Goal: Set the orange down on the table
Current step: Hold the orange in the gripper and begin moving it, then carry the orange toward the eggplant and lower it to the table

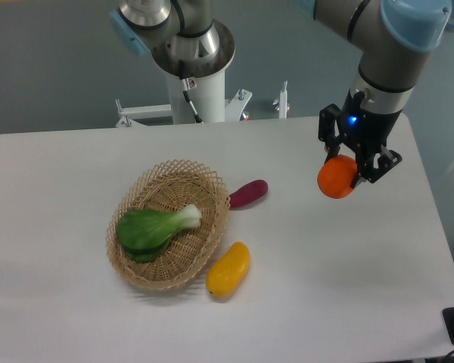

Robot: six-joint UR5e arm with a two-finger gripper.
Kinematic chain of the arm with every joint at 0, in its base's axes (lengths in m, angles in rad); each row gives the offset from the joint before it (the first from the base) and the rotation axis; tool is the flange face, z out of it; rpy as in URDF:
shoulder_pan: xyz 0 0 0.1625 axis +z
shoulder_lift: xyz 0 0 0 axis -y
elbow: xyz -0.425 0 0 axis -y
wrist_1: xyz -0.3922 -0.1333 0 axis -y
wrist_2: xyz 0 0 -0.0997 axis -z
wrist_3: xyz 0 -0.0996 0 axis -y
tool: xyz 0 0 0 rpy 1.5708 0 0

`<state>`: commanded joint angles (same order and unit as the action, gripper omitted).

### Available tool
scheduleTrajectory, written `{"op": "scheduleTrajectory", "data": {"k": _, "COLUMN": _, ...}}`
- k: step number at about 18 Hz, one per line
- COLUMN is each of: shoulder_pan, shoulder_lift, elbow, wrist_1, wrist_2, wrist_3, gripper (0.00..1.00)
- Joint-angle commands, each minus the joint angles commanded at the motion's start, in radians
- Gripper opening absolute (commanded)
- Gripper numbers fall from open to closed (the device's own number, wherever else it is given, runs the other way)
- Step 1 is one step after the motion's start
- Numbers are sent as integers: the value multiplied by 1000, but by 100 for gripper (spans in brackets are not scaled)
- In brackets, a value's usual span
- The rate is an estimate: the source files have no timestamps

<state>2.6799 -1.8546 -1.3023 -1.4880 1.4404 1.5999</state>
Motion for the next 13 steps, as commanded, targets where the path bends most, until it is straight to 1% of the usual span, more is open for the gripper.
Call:
{"op": "scheduleTrajectory", "data": {"k": 6, "shoulder_pan": 0, "shoulder_lift": 2, "elbow": -11, "wrist_1": 5, "wrist_2": 6, "wrist_3": -2, "gripper": 37}}
{"op": "scheduleTrajectory", "data": {"k": 8, "shoulder_pan": -9, "shoulder_lift": 2, "elbow": -34, "wrist_1": 14, "wrist_2": 6, "wrist_3": -23, "gripper": 38}}
{"op": "scheduleTrajectory", "data": {"k": 10, "shoulder_pan": -18, "shoulder_lift": 2, "elbow": -46, "wrist_1": 43, "wrist_2": 6, "wrist_3": -60, "gripper": 37}}
{"op": "scheduleTrajectory", "data": {"k": 13, "shoulder_pan": -35, "shoulder_lift": -6, "elbow": -84, "wrist_1": 96, "wrist_2": 14, "wrist_3": -106, "gripper": 37}}
